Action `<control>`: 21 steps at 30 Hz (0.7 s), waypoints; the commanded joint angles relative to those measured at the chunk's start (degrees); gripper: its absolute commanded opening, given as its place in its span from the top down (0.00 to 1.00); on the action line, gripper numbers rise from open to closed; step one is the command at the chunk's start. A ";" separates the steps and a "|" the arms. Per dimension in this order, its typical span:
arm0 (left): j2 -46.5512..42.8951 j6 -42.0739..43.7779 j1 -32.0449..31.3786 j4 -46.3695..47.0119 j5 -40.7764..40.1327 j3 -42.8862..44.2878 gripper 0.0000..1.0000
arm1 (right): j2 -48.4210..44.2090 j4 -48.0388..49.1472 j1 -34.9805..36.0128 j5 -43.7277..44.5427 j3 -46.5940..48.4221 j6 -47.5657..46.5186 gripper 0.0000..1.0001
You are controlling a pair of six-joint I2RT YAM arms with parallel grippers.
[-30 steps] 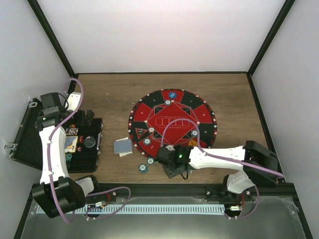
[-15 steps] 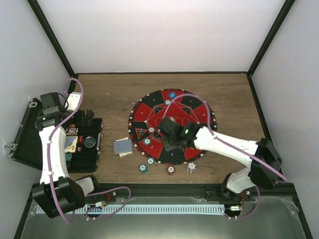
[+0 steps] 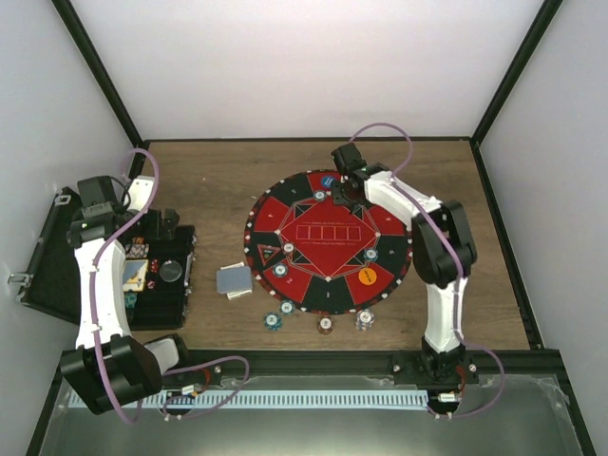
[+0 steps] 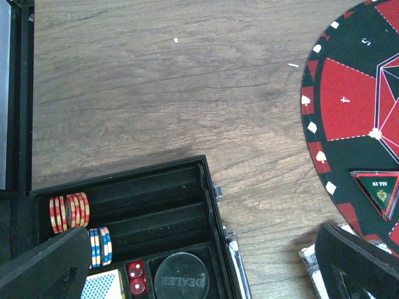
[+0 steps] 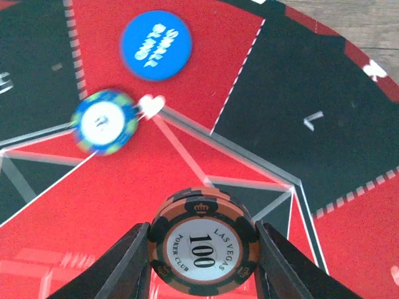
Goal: Distribute texas hold em gaming equipment
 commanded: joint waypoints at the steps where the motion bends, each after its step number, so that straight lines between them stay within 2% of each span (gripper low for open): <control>1: 0.22 -0.06 0.31 0.83 0.21 0.17 0.00 | 10.78 -0.10 -3.00 -2.63 9.20 -2.87 0.81; 7: 0.46 0.07 0.35 2.32 0.14 -1.46 0.00 | 22.60 -4.05 -3.21 -3.09 22.05 -3.73 0.80; 14: 0.53 0.40 0.44 3.02 -0.34 -1.77 0.00 | 27.26 -5.22 -3.22 -3.41 25.20 -3.29 0.80; 16: 0.45 0.50 0.44 2.93 -0.34 -1.74 0.00 | 27.42 -5.08 -3.24 -3.63 24.77 -3.40 0.75; 21: 0.40 1.05 0.44 2.02 -0.19 -1.61 0.00 | 26.29 -6.58 -3.23 -4.09 25.81 -3.37 0.52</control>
